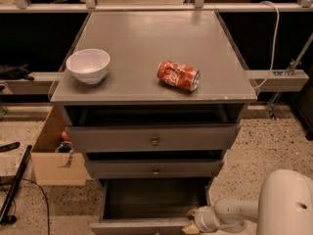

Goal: Open bottom drawer

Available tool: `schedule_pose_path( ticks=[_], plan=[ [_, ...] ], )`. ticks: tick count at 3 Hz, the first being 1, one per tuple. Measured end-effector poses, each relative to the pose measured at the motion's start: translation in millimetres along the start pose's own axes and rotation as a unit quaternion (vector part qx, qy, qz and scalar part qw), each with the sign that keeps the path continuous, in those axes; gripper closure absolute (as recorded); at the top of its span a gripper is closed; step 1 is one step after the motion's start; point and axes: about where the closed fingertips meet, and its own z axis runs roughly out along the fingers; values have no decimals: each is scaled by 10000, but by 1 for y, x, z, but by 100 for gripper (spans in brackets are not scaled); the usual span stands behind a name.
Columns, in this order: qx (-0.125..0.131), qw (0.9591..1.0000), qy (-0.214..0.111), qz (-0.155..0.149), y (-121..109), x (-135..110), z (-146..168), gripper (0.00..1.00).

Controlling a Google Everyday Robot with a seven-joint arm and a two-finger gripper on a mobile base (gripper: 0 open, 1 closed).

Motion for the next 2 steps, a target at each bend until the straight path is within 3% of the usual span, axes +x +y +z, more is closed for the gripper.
schedule_pose_path(
  ticks=[2],
  plan=[
    [0, 10000, 0, 0, 0, 0, 0, 24]
  ],
)
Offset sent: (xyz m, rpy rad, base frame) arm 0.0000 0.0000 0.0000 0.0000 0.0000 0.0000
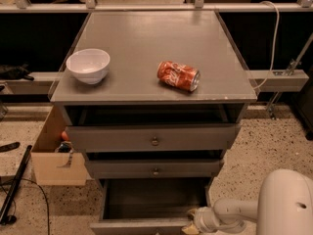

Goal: Open bottom drawer

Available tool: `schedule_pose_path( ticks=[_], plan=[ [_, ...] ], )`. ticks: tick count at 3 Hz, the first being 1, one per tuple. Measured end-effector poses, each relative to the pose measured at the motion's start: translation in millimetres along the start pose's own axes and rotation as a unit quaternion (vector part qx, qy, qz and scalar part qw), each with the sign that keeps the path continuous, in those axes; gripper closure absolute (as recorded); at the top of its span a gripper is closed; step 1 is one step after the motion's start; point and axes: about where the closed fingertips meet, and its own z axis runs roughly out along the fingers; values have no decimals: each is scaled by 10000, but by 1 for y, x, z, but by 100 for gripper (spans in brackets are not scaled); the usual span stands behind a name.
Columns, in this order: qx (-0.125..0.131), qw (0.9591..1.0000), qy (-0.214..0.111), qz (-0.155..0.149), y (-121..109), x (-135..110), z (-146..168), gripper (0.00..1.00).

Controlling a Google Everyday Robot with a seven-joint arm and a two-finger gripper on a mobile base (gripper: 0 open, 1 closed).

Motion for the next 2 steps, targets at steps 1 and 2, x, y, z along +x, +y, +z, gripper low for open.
schedule_pose_path(
  ticks=[1, 2],
  plan=[
    [-1, 10000, 0, 0, 0, 0, 0, 0],
    [-1, 10000, 0, 0, 0, 0, 0, 0]
  ],
)
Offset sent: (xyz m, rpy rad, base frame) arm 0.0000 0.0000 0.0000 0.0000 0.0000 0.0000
